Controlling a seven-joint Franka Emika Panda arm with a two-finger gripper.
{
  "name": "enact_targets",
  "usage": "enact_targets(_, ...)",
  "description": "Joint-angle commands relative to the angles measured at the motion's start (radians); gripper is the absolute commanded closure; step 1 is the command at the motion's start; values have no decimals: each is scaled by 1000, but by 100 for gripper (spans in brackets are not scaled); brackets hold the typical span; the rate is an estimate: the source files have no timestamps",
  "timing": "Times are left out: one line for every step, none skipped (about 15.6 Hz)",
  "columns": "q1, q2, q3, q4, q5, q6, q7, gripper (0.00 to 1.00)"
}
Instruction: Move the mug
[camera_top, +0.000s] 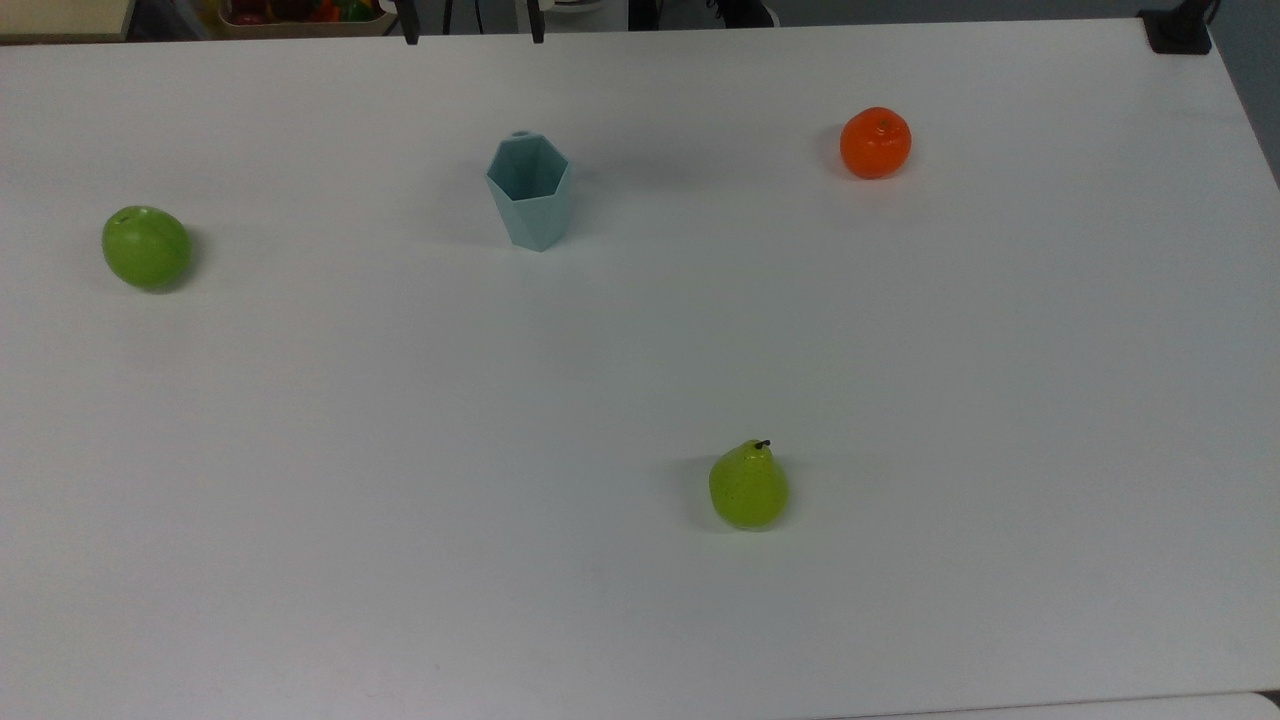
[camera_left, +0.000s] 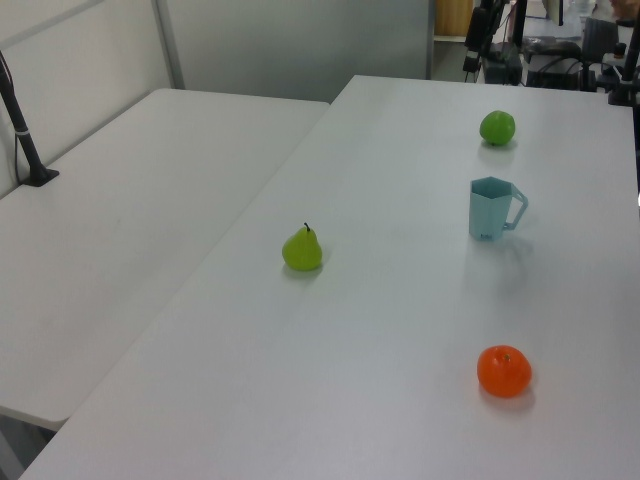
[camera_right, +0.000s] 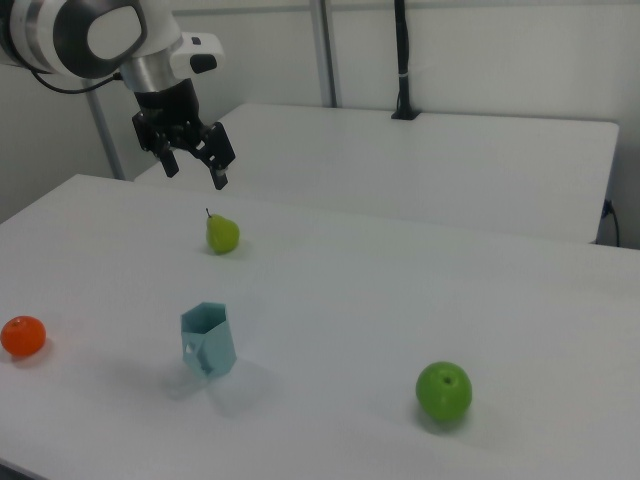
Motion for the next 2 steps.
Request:
enact_targets(6,4,-9,17,35,0,-24,0)
enact_targets(4,4,-7,17,35,0,-24,0)
